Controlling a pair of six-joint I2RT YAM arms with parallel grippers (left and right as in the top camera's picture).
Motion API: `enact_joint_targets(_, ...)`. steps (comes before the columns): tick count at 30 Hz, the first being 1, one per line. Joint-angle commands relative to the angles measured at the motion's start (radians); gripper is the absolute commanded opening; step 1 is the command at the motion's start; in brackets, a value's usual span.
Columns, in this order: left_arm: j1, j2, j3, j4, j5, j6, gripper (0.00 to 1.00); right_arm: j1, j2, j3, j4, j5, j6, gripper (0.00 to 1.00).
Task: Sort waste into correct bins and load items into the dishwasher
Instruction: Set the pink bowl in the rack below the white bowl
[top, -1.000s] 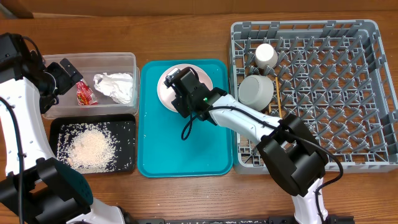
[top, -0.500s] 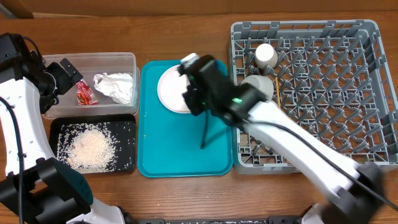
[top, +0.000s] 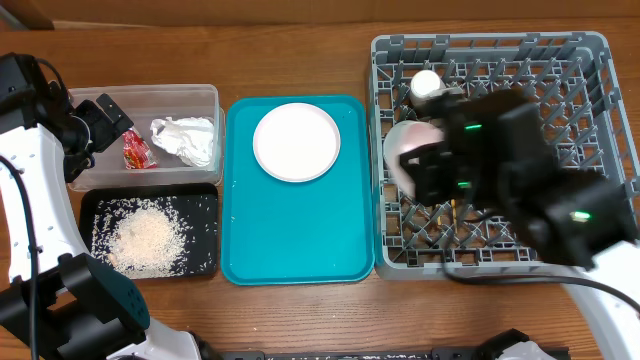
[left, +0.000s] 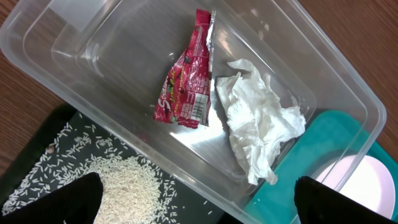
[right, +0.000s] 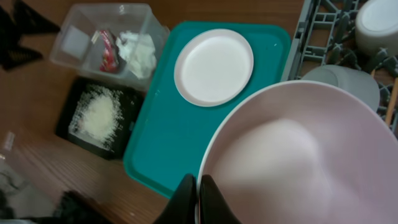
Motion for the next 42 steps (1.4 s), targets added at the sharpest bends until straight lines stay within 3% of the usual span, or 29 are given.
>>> enact_joint_targets(1, -0.004, -0.027, -0.002, 0.000, -0.006, 0.022, 1.00, -0.148, -0.047, -0.013, -0.002, -0.336, 0.014, 0.04)
enact_joint_targets(6, -0.004, -0.027, -0.002, 0.000, -0.006, 0.022, 1.00, -0.303, -0.048, -0.110, 0.025, -0.639, 0.003, 0.04)
enact_joint_targets(10, -0.004, -0.027, -0.002, 0.000, -0.006, 0.022, 1.00, -0.376, -0.048, -0.294, 0.140, -0.867, -0.020, 0.04)
enact_joint_targets(18, -0.004, -0.027, -0.002, 0.000, -0.006, 0.022, 1.00, -0.497, -0.033, -0.644, 0.402, -1.120, -0.011, 0.04)
enact_joint_targets(28, -0.004, -0.027, -0.002, 0.000, -0.006, 0.022, 1.00, -0.616, -0.031, -0.808, 0.531, -1.150, -0.011, 0.04)
enact_joint_targets(42, -0.004, -0.027, -0.002, 0.000, -0.006, 0.022, 1.00, -0.618, -0.031, -0.822, 0.695, -1.041, 0.271, 0.04)
